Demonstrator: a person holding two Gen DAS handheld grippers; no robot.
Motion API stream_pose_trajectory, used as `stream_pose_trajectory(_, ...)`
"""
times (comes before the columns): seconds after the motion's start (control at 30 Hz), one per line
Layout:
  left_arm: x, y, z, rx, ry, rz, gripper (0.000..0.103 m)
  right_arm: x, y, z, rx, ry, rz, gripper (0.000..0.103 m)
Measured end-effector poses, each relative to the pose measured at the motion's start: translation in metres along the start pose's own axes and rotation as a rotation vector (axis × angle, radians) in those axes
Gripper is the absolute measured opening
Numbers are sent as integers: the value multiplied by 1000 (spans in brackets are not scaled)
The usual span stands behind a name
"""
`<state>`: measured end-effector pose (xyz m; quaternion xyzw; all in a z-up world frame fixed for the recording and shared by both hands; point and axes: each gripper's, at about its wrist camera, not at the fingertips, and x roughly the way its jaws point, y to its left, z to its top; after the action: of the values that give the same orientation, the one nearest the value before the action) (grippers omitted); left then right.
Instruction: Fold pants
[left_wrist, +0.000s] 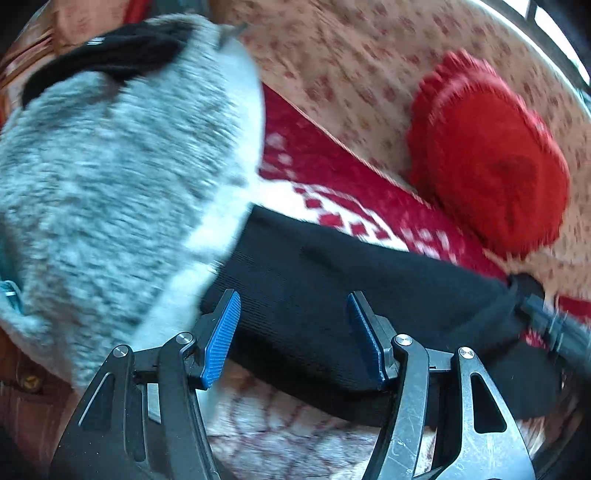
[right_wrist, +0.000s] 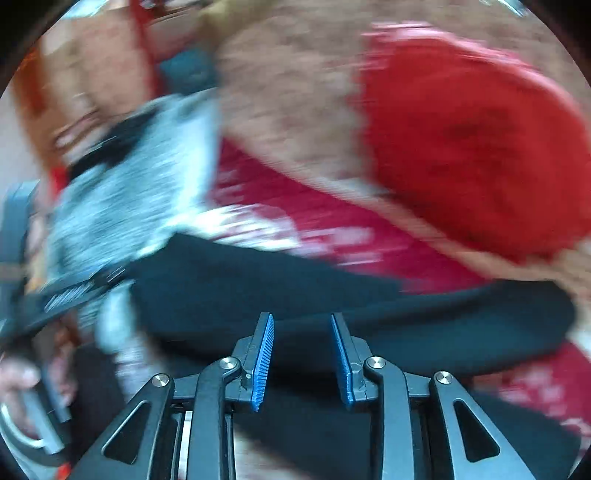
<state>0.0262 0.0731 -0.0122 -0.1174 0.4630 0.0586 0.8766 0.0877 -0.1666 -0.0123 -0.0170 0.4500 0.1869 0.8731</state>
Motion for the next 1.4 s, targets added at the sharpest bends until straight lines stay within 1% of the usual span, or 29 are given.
stream_pose_trajectory(0.03, 2, -5, -1, 8, 5, -8, 60, -1, -20, 2, 33, 16, -28, 36)
stream_pose_trajectory(0.1, 2, -13, -3, 13, 2, -24, 60, 7, -60, 9, 131, 82, -66, 36)
stream_pose_trajectory(0.13, 1, -17, -4, 17, 0, -50, 60, 12, -83, 12, 208, 112, -70, 36)
stream_pose_trajectory(0.23, 0, -34, -4, 60, 7, -89, 60, 22, -124, 19, 400, 143, -25, 37)
stream_pose_trajectory(0.3, -1, -46, -6, 109, -4, -113, 60, 29, -139, 24, 492, 155, 30, 39)
stream_pose_trajectory(0.33, 1, -54, -7, 142, 0, -125, 60, 34, -142, 27, 516, 162, 46, 39)
stream_pose_trajectory(0.4, 6, -66, -9, 189, 23, -147, 60, 48, -144, 31, 542, 215, 40, 39)
stream_pose_trajectory(0.43, 9, -72, -10, 214, 32, -154, 60, 58, -139, 33, 548, 269, 27, 40)
stream_pose_trajectory(0.47, 11, -77, -12, 238, 34, -154, 60, 64, -139, 33, 552, 300, 17, 40)
stream_pose_trajectory(0.5, 15, -84, -14, 278, 37, -147, 60, 65, -139, 32, 547, 306, 10, 39)
stream_pose_trajectory(0.57, 23, -93, -17, 328, 51, -146, 60, 68, -137, 34, 515, 300, -3, 31)
stream_pose_trajectory(0.6, 28, -95, -19, 341, 70, -147, 60, 66, -137, 34, 501, 286, -6, 18)
stream_pose_trajectory(0.63, 31, -96, -20, 341, 82, -146, 60, 63, -139, 34, 498, 262, 2, 8)
stream_pose_trajectory(0.7, 32, -93, -20, 324, 89, -164, 60, 52, -143, 29, 515, 226, 26, 4)
stream_pose_trajectory(0.77, 26, -85, -19, 291, 95, -206, 60, 28, -142, 20, 505, 162, 33, 4)
stream_pose_trajectory(0.83, 21, -77, -19, 263, 105, -230, 60, -6, -137, 2, 484, 107, 41, 4)
stream_pose_trajectory(0.9, 15, -71, -21, 252, 111, -233, 60, -37, -130, -20, 445, 88, 30, 3)
stream_pose_trajectory(0.97, 4, -64, -25, 244, 96, -243, 60, -59, -123, -43, 429, 90, 39, 3)
stream_pose_trajectory(1.0, 1, -62, -26, 240, 92, -245, 60, -72, -119, -59, 421, 96, 28, 2)
stream_pose_trajectory(1.07, -5, -58, -31, 222, 90, -258, 60, -81, -118, -86, 436, 108, 16, 0)
stream_pose_trajectory(1.13, -6, -56, -35, 202, 99, -276, 60, -77, -122, -114, 462, 154, 6, 0)
stream_pose_trajectory(1.17, -5, -57, -36, 198, 107, -279, 60, -71, -123, -124, 462, 179, -20, 0)
stream_pose_trajectory(1.2, -5, -59, -38, 199, 111, -275, 60, -65, -125, -135, 457, 201, -68, 0)
stream_pose_trajectory(1.23, -7, -61, -40, 203, 108, -272, 60, -66, -127, -141, 471, 185, -79, 0)
stream_pose_trajectory(1.27, -9, -63, -41, 204, 101, -273, 60, -71, -130, -143, 515, 148, -52, 0)
stream_pose_trajectory(1.3, -12, -66, -40, 204, 93, -280, 60, -76, -133, -142, 558, 113, -13, 3)
stream_pose_trajectory(1.33, -14, -69, -39, 205, 84, -291, 60, -80, -134, -137, 570, 87, 7, 14)
stream_pose_trajectory(1.37, -16, -74, -37, 207, 76, -298, 60, -84, -131, -128, 553, 62, -1, 23)
stream_pose_trajectory(1.4, -16, -78, -36, 212, 72, -301, 60, -87, -126, -117, 521, 40, -24, 35)
